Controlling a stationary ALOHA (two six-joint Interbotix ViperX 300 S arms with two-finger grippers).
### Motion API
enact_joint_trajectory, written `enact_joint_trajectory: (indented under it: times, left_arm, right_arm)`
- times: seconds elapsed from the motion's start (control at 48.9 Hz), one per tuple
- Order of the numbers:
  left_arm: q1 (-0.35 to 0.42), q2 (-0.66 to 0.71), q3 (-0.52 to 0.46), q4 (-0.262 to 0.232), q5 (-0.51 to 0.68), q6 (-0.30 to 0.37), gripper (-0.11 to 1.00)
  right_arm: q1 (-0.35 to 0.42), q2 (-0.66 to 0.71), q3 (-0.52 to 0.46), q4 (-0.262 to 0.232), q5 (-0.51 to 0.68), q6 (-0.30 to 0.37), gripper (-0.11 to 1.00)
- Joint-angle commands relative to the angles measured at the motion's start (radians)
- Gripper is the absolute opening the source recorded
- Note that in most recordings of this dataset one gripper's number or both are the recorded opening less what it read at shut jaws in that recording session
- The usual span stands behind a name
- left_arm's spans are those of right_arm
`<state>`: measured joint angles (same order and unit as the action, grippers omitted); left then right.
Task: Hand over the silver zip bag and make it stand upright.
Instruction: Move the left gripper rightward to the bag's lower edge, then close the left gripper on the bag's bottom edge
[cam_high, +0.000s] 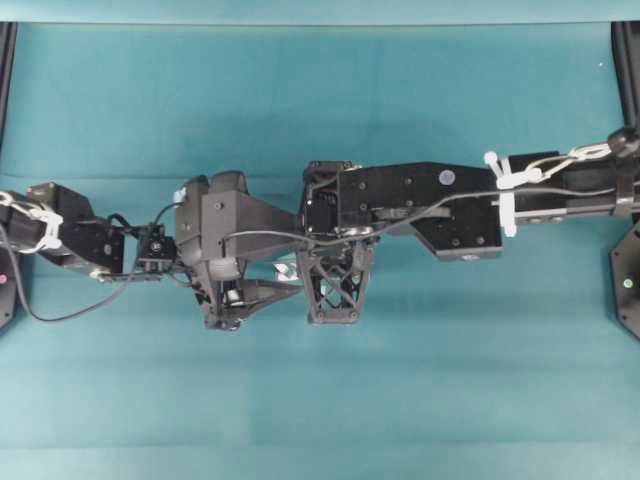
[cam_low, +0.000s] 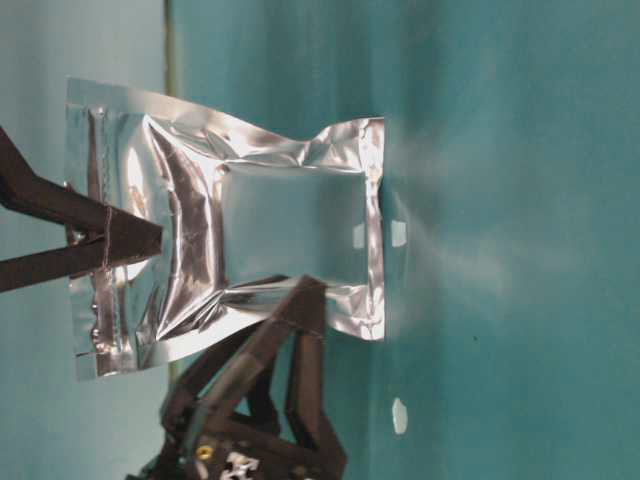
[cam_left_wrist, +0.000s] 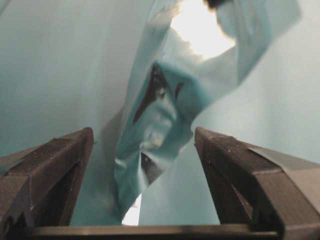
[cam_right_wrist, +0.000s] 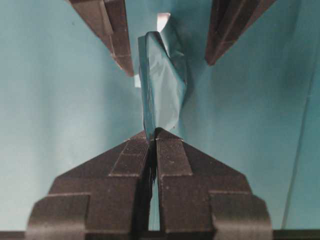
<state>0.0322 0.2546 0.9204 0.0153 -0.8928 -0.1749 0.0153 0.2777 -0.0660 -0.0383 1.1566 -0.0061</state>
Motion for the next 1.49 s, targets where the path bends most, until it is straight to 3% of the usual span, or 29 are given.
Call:
enact_joint_trajectory:
  times: [0.0, 0.368, 1.472]
  left_arm:
    - [-0.003, 0.009, -0.015, 0.003, -0.009, 0.0, 0.91]
    - [-0.005, 0.069, -0.092, 0.003, 0.011, -0.014, 0.91]
    - [0.005, 0.117, -0.127, 0.003, 0.014, -0.025, 0.8]
  right_arm:
    - [-0.002, -0.02, -0.003, 0.0, -0.009, 0.009, 0.04]
    - [-0.006, -0.025, 0.008, 0.0, -0.021, 0.009, 0.04]
    - [-0.011, -0.031, 0.025, 0.003, -0.034, 0.011, 0.04]
